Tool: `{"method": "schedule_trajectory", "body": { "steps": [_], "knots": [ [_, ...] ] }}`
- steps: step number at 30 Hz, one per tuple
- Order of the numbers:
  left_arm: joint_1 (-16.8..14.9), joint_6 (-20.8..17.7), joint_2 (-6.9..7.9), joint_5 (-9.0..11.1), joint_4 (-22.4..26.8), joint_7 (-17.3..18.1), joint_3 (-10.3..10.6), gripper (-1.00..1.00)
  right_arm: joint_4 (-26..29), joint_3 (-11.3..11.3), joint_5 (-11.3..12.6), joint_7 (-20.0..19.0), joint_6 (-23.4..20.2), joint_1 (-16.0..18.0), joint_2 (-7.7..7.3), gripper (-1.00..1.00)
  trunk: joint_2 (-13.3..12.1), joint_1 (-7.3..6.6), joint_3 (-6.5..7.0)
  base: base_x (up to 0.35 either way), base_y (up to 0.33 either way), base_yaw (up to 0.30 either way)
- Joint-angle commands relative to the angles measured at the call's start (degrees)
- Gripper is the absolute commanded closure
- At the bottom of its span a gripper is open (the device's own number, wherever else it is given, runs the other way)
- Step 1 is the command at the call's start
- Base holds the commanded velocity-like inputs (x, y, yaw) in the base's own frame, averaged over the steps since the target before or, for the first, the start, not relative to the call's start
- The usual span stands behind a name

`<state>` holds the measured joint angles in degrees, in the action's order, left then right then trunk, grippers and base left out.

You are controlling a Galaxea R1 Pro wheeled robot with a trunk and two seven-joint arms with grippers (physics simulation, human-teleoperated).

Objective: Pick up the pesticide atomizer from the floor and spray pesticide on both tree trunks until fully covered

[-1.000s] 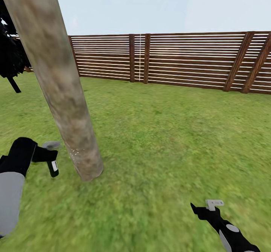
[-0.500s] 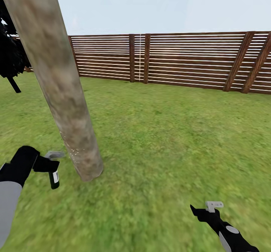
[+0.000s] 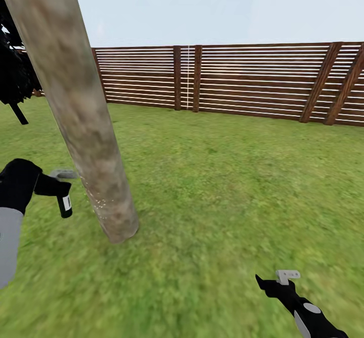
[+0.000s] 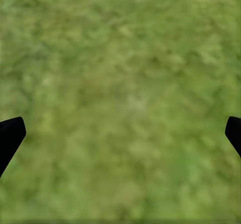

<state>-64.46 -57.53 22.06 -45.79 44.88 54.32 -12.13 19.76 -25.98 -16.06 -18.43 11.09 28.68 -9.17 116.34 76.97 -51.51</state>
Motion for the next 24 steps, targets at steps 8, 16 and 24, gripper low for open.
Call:
{"method": "schedule_trajectory", "body": {
  "steps": [8,16,24],
  "knots": [
    [14.63,0.62,-3.23,-0.49,-0.66,-0.52,-0.81,1.00,-0.01,-0.48,-0.55,-0.38,0.24,0.06,0.03,-1.00,0.02,-0.01,-0.05,0.000,0.000,0.000],
    [16.06,0.67,-9.34,2.55,-3.60,-13.75,-9.18,1.00,0.01,-0.48,-0.68,-0.46,0.21,0.06,0.10,-1.00,0.02,-0.01,-0.05,0.000,0.000,0.000],
    [16.72,16.72,-11.22,10.08,-20.07,-25.29,-11.47,1.00,0.02,-0.48,-0.64,-0.47,0.24,0.06,0.03,-1.00,0.02,-0.01,-0.05,0.000,0.000,0.000]
  ]
}}
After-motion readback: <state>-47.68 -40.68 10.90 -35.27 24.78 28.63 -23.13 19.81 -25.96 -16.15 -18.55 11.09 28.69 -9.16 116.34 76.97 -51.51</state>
